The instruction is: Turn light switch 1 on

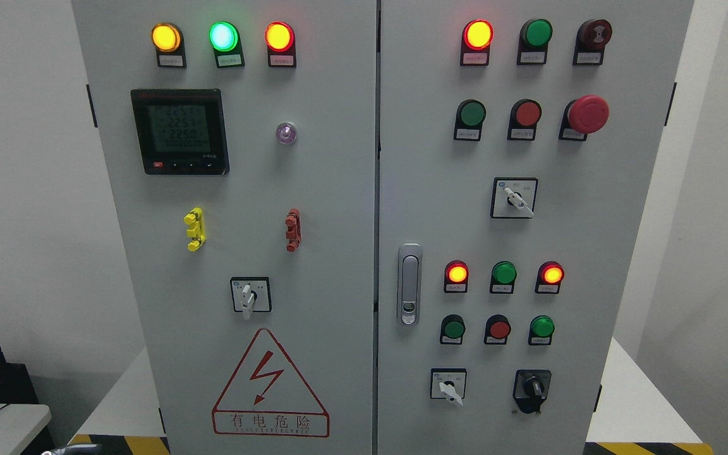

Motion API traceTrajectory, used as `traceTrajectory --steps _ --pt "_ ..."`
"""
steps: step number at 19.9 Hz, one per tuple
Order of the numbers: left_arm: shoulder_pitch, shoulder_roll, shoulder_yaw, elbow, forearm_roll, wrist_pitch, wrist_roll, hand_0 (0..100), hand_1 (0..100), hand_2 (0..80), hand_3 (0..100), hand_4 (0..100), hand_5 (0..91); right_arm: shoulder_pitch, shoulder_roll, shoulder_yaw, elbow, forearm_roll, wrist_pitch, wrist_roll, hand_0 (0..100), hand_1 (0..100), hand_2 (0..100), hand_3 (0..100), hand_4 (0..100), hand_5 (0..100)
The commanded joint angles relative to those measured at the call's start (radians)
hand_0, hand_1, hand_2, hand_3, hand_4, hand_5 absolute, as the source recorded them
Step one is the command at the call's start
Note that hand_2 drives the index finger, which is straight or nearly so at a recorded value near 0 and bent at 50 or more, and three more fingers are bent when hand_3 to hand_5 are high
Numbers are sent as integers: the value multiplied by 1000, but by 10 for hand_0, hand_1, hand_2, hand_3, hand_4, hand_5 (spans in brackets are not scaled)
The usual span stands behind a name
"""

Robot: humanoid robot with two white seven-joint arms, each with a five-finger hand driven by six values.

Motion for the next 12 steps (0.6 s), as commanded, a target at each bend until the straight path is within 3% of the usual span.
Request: traceTrajectory --steps 1,12 --pt "-28 -15 -236 -16 -16 51 51 284 354 426 715 760 722 0 0 23 0 5 0 0 120 389 0 0 0 0" --pt "-128 -32 -284 -7 -44 195 138 252 389 448 777 862 863 1 0 23 0 5 0 0 120 389 0 0 0 0"
